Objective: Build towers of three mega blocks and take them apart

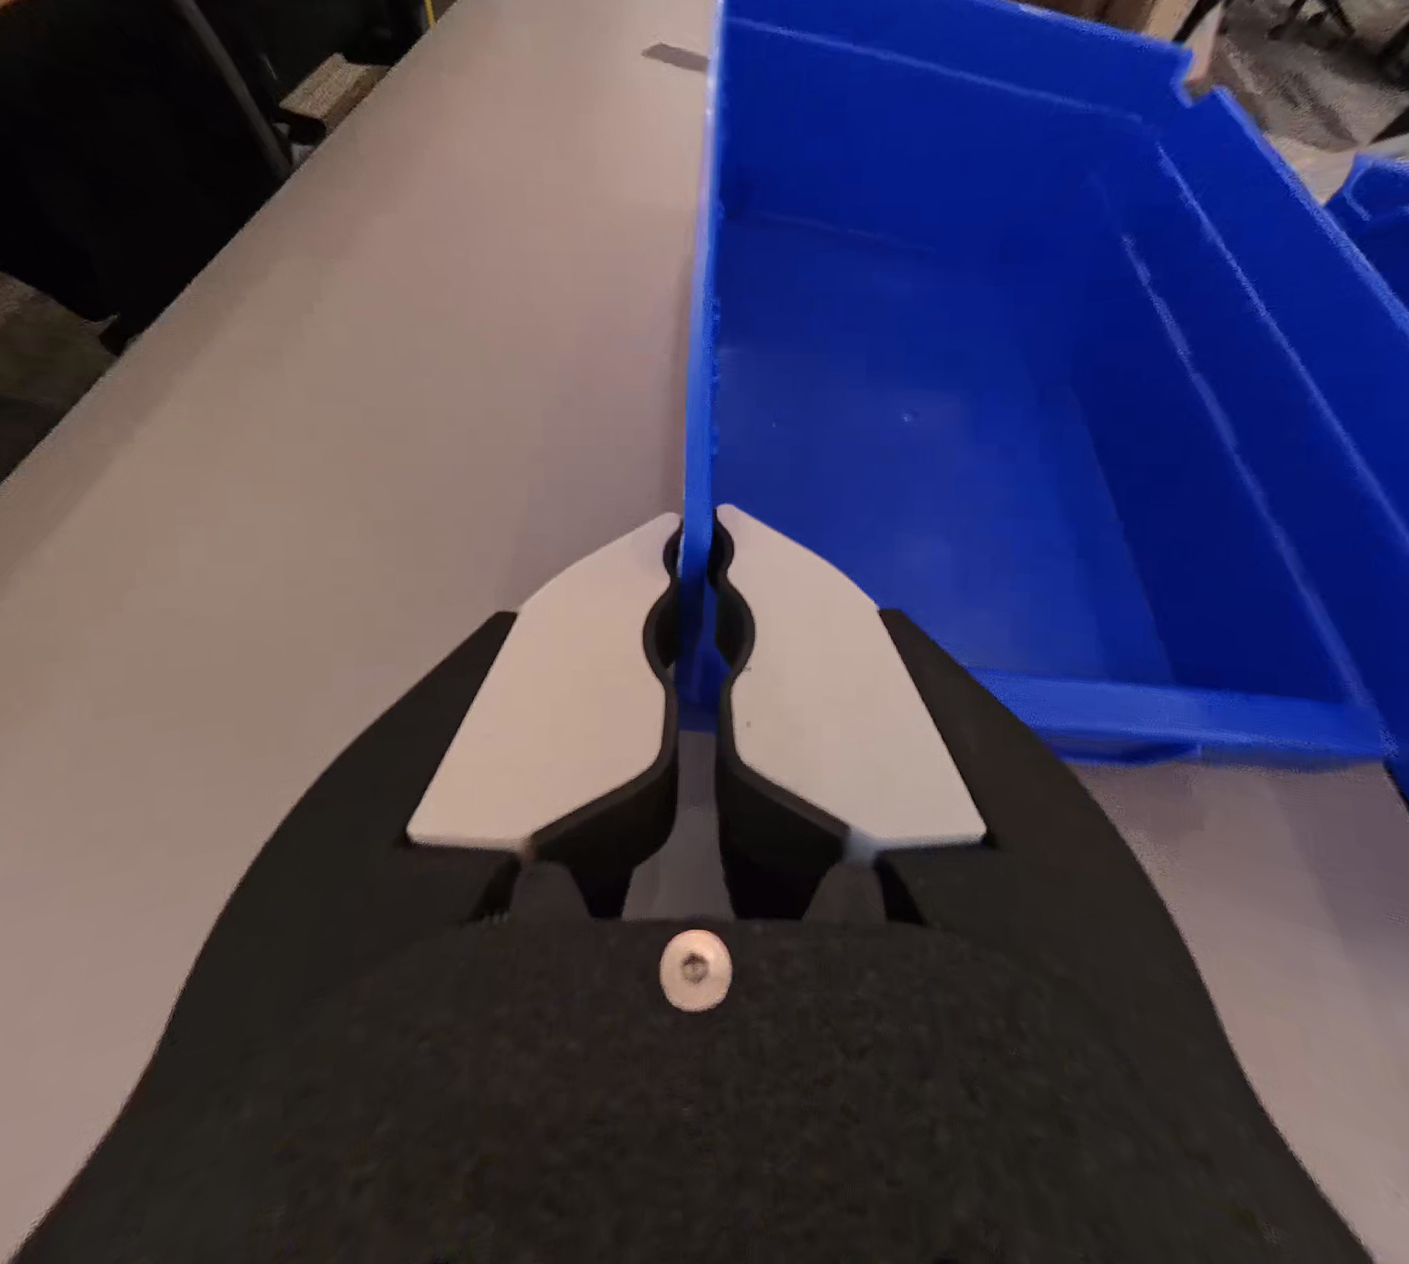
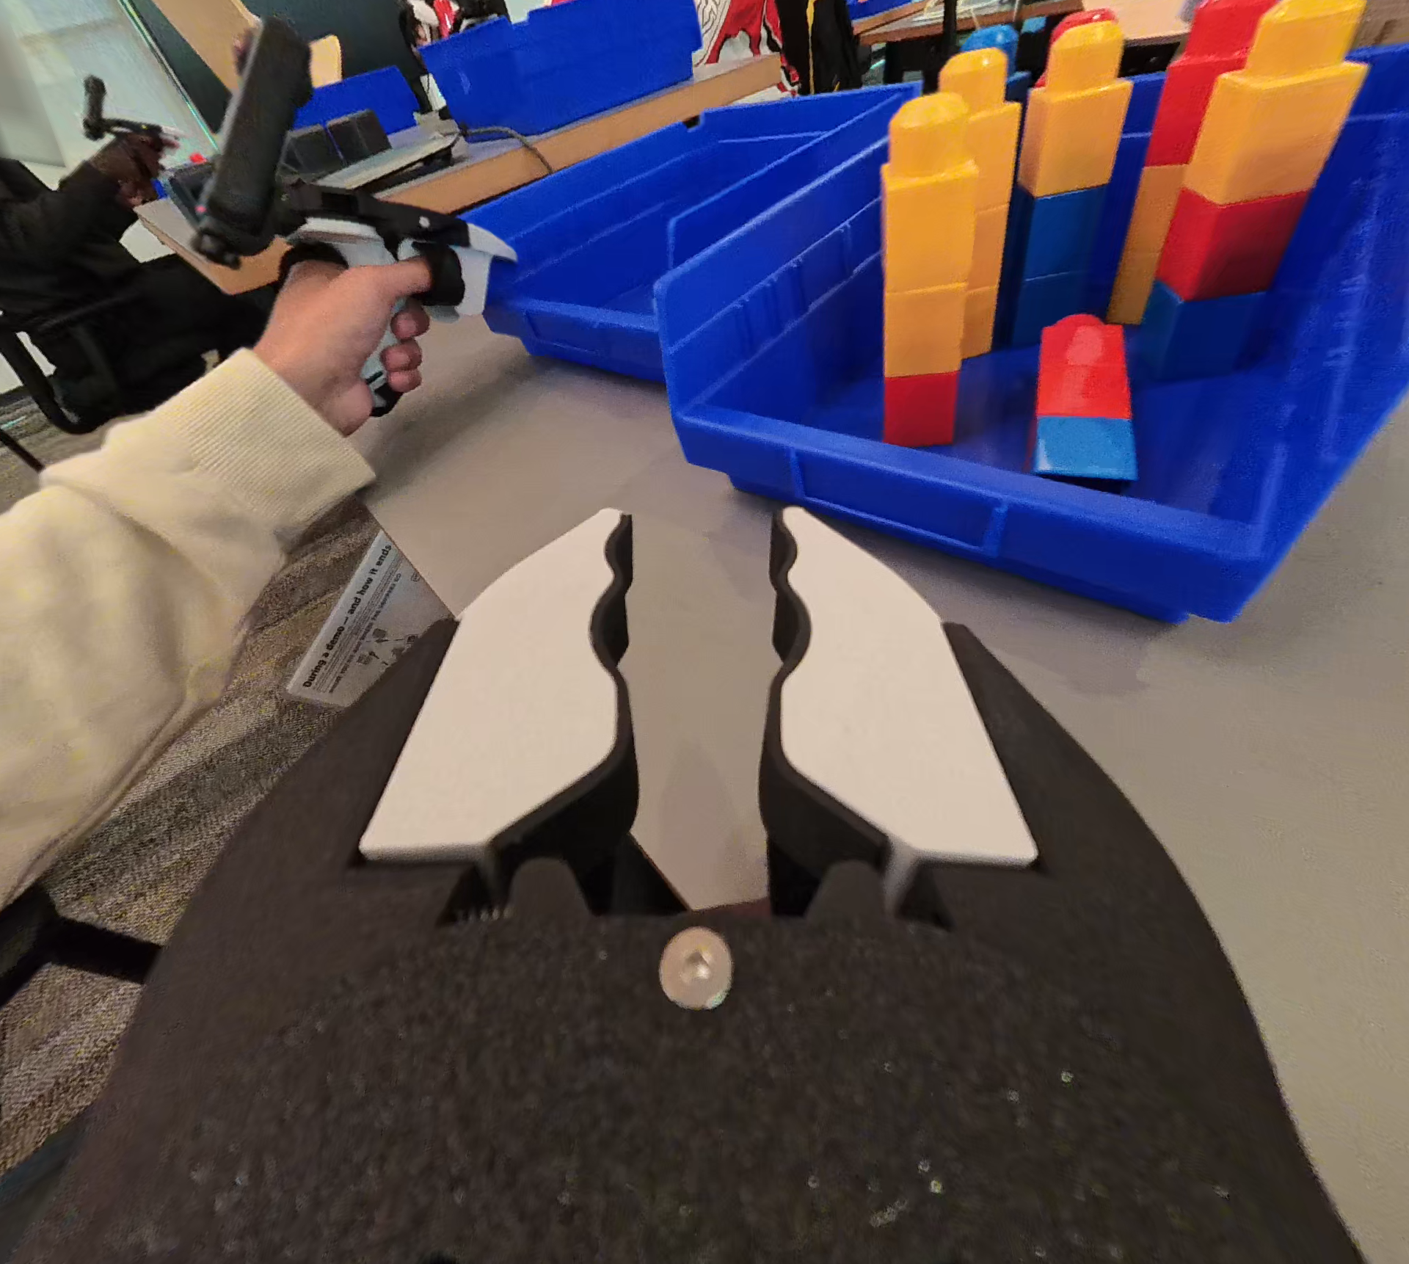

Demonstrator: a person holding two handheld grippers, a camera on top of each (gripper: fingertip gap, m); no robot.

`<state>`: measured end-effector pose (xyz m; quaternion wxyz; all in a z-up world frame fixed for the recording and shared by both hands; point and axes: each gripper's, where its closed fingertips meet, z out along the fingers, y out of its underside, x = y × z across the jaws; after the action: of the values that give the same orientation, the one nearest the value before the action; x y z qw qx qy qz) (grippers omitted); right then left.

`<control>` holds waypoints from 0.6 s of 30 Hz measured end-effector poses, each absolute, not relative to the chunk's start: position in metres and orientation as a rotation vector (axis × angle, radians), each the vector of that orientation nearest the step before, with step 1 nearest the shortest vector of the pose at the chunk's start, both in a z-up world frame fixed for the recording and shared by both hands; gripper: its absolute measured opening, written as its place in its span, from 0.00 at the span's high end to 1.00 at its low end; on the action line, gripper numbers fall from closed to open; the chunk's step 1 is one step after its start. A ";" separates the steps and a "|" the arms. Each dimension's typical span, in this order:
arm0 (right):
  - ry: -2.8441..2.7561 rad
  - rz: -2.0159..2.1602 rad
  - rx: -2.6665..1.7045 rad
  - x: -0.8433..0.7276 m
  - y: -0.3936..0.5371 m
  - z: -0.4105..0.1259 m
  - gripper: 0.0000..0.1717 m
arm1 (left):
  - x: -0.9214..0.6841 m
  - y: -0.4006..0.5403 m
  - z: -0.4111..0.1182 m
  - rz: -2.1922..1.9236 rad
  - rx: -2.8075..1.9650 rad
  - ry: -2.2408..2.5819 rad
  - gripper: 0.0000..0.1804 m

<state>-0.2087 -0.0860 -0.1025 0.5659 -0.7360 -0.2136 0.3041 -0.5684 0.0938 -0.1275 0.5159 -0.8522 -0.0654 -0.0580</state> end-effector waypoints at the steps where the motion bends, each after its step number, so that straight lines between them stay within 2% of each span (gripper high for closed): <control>1: -0.510 0.718 -1.739 -0.216 -0.085 -0.103 0.80 | -0.566 0.083 -0.128 -0.107 -2.050 -0.161 0.98; 12: -0.540 0.714 -1.808 -0.331 -0.070 -0.105 0.79 | -0.546 -0.064 -0.126 0.049 -2.000 -0.307 0.99; 15: -0.505 0.636 -1.809 -0.340 -0.062 -0.111 0.76 | -0.536 -0.097 -0.126 0.062 -1.983 -0.312 0.99; 16: -0.505 0.589 -1.811 -0.340 -0.058 -0.117 0.77 | -0.531 -0.107 -0.126 0.063 -1.974 -0.313 0.99; 18: -0.564 0.536 -1.834 -0.345 -0.058 -0.125 0.90 | -0.522 -0.123 -0.125 0.083 -1.947 -0.303 0.99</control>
<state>-0.3447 -0.0581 -0.1254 0.5434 -0.7728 -0.2376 0.2258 -0.5218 -0.1232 -0.1252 0.5520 -0.8232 -0.1282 0.0350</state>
